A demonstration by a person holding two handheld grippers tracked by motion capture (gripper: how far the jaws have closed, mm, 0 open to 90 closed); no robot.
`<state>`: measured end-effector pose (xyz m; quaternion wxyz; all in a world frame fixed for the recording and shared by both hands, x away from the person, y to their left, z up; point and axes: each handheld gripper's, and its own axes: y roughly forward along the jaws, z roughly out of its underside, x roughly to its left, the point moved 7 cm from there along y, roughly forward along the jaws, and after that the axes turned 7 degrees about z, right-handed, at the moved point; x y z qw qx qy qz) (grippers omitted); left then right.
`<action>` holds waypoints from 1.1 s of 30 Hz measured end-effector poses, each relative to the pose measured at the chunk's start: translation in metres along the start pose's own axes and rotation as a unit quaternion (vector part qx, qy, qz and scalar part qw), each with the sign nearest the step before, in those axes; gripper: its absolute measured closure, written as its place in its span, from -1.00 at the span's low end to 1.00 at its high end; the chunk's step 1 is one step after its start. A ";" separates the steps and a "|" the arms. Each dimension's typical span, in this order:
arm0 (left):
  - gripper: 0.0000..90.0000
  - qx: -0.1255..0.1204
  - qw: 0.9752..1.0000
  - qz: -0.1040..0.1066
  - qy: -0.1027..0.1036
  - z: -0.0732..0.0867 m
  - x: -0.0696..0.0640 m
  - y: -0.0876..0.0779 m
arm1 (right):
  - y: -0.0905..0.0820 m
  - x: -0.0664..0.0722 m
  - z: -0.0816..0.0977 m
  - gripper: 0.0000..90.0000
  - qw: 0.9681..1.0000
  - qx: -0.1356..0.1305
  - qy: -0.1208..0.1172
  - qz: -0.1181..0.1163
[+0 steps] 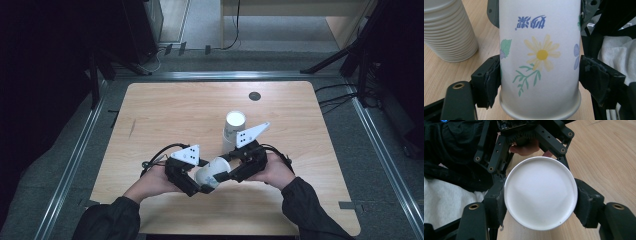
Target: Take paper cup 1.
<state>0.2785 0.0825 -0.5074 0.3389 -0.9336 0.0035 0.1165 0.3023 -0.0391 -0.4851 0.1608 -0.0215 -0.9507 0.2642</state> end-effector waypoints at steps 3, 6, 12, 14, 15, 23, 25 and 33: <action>-0.50 0.003 1.000 -0.004 0.006 0.000 0.000 0.000 | 0.000 0.000 0.000 -0.21 1.000 0.000 0.002 -0.001; -0.48 0.005 1.000 -0.007 0.006 0.000 0.001 0.001 | 0.000 0.000 0.000 -0.21 1.000 0.001 0.002 -0.001; -0.44 0.009 1.000 -0.008 0.009 0.000 0.001 0.001 | 0.001 0.000 0.001 -0.21 1.000 0.004 -0.001 0.000; -0.43 0.007 1.000 -0.008 0.009 0.000 0.000 0.000 | 0.000 0.000 0.000 -0.21 1.000 0.004 0.000 -0.001; -0.42 0.007 1.000 -0.008 0.010 -0.001 0.000 0.000 | 0.000 0.000 0.000 -0.21 1.000 0.002 -0.001 -0.001; -0.37 0.007 1.000 -0.007 0.011 -0.001 0.000 -0.001 | -0.001 0.001 0.000 -0.22 1.000 0.004 0.001 -0.002; -0.36 0.004 1.000 -0.005 0.011 -0.002 -0.001 -0.001 | -0.001 0.001 0.000 -0.22 1.000 0.001 0.001 -0.002; -0.32 0.003 1.000 -0.002 0.011 -0.002 -0.001 -0.002 | -0.002 0.002 0.000 -0.23 1.000 0.000 0.001 -0.006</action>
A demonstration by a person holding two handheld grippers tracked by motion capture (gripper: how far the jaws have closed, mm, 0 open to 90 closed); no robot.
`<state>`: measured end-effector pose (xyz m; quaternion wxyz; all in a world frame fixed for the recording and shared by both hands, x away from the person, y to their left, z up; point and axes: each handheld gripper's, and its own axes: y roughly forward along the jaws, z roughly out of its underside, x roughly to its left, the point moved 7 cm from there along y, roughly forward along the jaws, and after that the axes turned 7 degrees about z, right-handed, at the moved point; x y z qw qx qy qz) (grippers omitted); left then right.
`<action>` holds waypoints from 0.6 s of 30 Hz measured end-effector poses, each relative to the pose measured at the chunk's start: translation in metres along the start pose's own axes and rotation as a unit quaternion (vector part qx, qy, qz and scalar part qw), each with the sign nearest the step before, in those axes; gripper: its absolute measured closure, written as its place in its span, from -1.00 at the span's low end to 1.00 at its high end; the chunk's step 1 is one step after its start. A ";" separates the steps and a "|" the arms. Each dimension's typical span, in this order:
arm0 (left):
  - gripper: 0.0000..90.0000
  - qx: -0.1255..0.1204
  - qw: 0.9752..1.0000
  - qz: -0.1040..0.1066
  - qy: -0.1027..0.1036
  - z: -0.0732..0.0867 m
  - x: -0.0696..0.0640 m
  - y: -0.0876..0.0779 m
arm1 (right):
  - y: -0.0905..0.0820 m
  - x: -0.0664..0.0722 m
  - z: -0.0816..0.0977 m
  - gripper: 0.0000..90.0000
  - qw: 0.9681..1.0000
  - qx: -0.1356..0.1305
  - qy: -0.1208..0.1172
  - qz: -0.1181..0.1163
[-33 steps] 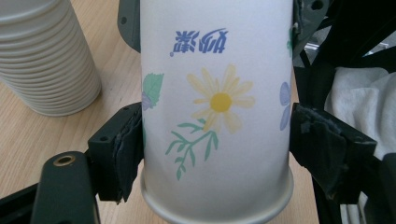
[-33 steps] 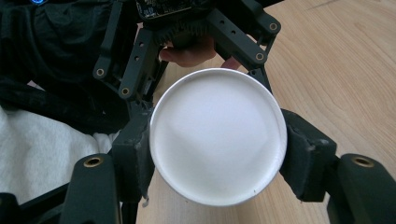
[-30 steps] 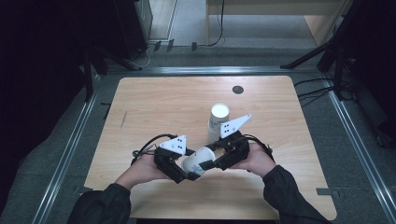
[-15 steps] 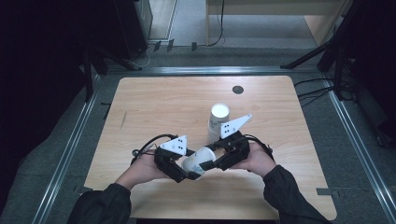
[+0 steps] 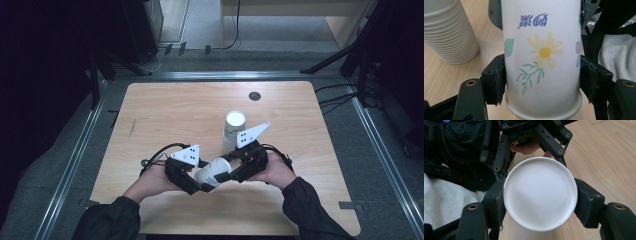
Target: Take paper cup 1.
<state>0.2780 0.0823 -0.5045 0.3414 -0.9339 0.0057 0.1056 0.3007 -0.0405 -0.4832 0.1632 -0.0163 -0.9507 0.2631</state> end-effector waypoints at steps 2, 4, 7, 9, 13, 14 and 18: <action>-0.32 0.000 1.000 0.002 0.001 0.000 0.000 0.000 | 0.000 0.000 0.000 -0.23 1.000 -0.001 -0.002 -0.001; -0.32 -0.003 1.000 0.002 0.000 0.000 0.000 0.000 | 0.000 0.000 0.000 -0.23 1.000 -0.001 -0.001 -0.001; -0.32 -0.003 1.000 0.002 0.001 0.000 -0.001 -0.001 | 0.000 0.000 -0.001 -0.24 1.000 -0.002 0.000 -0.002; -0.31 -0.004 1.000 0.002 0.001 0.000 -0.001 -0.001 | 0.000 0.001 -0.001 -0.24 1.000 -0.002 0.001 -0.004; -0.31 -0.006 1.000 0.005 0.002 0.000 -0.001 -0.001 | 0.000 0.000 -0.001 -0.33 1.000 -0.006 0.004 -0.003; -0.31 -0.006 1.000 0.006 0.002 0.000 -0.001 -0.001 | 0.000 0.000 -0.001 -0.33 1.000 -0.006 0.004 -0.003; -0.31 -0.007 1.000 0.004 0.003 -0.001 -0.001 -0.002 | -0.003 -0.002 -0.002 -0.41 1.000 -0.012 0.007 0.003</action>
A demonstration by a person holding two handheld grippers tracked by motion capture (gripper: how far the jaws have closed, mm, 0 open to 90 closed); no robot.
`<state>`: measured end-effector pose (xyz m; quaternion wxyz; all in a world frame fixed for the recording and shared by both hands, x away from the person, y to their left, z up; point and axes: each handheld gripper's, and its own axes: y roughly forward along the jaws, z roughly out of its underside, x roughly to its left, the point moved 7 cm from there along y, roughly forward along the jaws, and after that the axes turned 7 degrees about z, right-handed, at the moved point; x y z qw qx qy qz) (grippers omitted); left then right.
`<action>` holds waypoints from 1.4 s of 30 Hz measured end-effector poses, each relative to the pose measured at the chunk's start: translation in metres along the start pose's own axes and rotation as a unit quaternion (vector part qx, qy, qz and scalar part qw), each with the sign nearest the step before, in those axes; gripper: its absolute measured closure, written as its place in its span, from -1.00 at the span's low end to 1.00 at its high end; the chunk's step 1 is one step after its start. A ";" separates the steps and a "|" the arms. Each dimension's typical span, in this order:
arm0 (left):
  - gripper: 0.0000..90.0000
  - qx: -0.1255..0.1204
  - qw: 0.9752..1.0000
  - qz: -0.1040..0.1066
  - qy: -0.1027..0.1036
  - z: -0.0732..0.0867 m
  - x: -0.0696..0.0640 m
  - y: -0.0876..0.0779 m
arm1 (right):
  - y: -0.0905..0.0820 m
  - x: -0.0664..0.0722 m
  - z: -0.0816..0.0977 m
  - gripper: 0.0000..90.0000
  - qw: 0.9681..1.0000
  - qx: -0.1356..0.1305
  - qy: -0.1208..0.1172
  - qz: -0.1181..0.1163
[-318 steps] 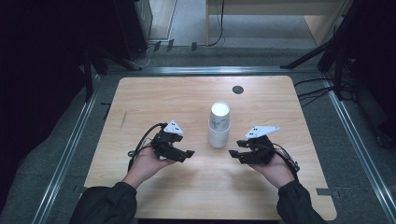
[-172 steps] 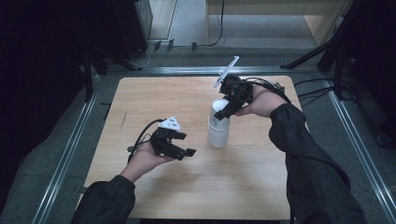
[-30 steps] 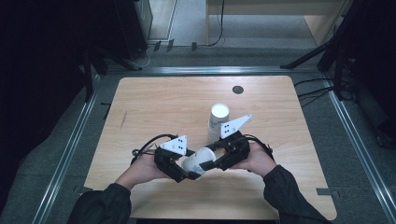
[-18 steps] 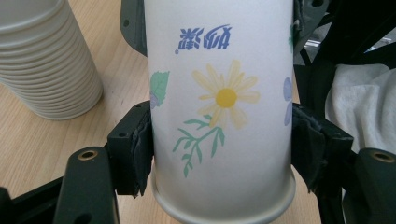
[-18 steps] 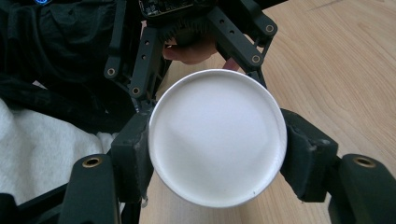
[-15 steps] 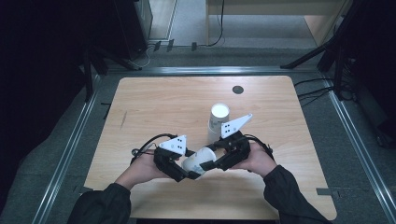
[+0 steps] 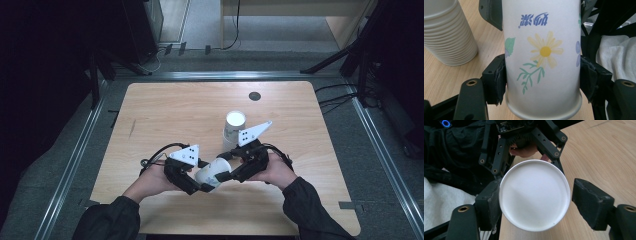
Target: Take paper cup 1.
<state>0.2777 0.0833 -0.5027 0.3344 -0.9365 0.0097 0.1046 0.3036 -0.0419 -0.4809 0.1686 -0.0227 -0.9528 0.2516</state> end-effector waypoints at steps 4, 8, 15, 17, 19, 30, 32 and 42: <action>-0.31 -0.003 1.000 -0.003 -0.005 0.000 0.002 -0.004 | -0.003 -0.001 0.000 -0.46 1.000 -0.001 0.004 0.009; -0.32 -0.007 1.000 -0.012 -0.010 0.001 0.006 -0.010 | -0.012 -0.003 0.004 -0.52 1.000 -0.002 0.005 0.021; -0.32 0.014 0.999 -0.027 -0.009 -0.006 0.014 -0.022 | -0.031 -0.005 0.017 -0.56 0.998 -0.011 -0.013 0.067; -0.32 0.028 0.999 -0.024 -0.005 -0.011 0.016 -0.026 | -0.034 -0.006 0.022 -0.56 0.996 -0.016 -0.012 0.084; -0.33 0.040 0.999 -0.020 0.000 -0.016 0.017 -0.029 | -0.036 -0.007 0.028 -0.56 0.993 -0.014 -0.023 0.114; -0.33 0.122 0.992 -0.005 0.011 -0.033 0.028 -0.034 | -0.030 -0.009 0.040 -0.61 0.994 0.005 0.004 0.106; -0.33 0.148 0.989 -0.010 0.016 -0.029 0.028 -0.033 | -0.027 -0.010 0.044 -0.62 0.995 0.014 -0.001 0.102; -0.33 0.207 0.978 0.006 0.039 -0.019 0.027 -0.011 | -0.021 -0.015 0.040 -0.58 0.990 0.003 -0.012 0.140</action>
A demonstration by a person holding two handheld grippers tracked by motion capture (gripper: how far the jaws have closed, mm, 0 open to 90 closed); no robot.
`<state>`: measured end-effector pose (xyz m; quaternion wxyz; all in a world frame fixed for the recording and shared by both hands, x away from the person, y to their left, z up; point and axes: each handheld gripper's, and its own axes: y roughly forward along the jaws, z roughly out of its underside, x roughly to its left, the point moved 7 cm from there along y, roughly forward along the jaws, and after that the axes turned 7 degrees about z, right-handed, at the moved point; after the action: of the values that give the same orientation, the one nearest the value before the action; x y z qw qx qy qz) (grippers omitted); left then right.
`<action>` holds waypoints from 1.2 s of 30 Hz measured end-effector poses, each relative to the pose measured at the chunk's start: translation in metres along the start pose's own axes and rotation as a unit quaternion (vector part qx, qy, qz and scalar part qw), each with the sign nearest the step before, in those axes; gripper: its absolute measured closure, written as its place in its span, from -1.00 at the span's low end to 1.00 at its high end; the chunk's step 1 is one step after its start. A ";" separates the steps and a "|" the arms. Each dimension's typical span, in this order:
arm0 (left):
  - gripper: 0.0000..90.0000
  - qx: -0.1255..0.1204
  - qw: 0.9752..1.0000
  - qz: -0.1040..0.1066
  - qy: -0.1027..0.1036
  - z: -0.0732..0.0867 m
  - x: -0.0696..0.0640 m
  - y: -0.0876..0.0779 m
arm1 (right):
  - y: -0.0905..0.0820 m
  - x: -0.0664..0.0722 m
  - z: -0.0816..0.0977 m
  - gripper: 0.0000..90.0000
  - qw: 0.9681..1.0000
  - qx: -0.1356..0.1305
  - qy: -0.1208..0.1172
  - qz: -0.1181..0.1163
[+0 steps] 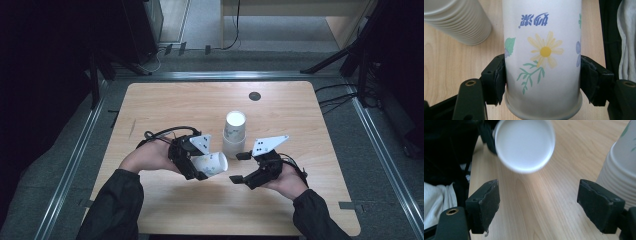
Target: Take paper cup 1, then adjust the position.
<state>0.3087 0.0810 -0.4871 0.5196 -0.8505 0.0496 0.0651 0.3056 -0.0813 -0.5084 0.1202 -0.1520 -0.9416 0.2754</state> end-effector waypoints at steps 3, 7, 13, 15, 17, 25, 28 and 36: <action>-0.33 0.015 1.000 0.002 0.010 -0.002 -0.002 0.005 | -0.001 0.001 -0.003 -0.58 1.000 -0.015 0.007 0.002; -0.33 0.034 0.999 0.011 0.018 -0.004 -0.005 0.010 | -0.001 0.005 -0.003 -0.59 1.000 -0.018 0.007 0.002; -0.33 0.049 0.998 0.022 0.020 -0.005 -0.006 0.016 | 0.002 0.012 -0.006 -0.58 1.000 -0.018 -0.002 -0.007; -0.33 0.056 0.998 0.021 0.021 -0.003 -0.006 0.017 | 0.005 0.013 -0.007 -0.58 1.000 -0.017 -0.004 -0.009; -0.33 0.058 0.998 0.018 0.021 -0.002 -0.007 0.018 | 0.008 0.014 -0.008 -0.58 1.000 -0.017 -0.006 -0.011; -0.33 0.057 0.998 0.007 0.025 -0.001 -0.012 0.014 | 0.020 0.024 -0.012 -0.57 0.999 -0.012 -0.023 -0.033; -0.33 0.052 0.998 0.007 0.023 -0.003 -0.013 0.014 | 0.022 0.027 -0.012 -0.57 0.999 -0.011 -0.030 -0.036; -0.33 0.062 0.998 0.012 0.029 -0.003 -0.014 0.019 | 0.024 0.028 -0.012 -0.52 0.999 -0.008 -0.029 -0.040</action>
<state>0.2922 0.0696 -0.5003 0.5692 -0.8173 0.0784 0.0434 0.2892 -0.0462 -0.5083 0.1028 -0.1071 -0.9522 0.2671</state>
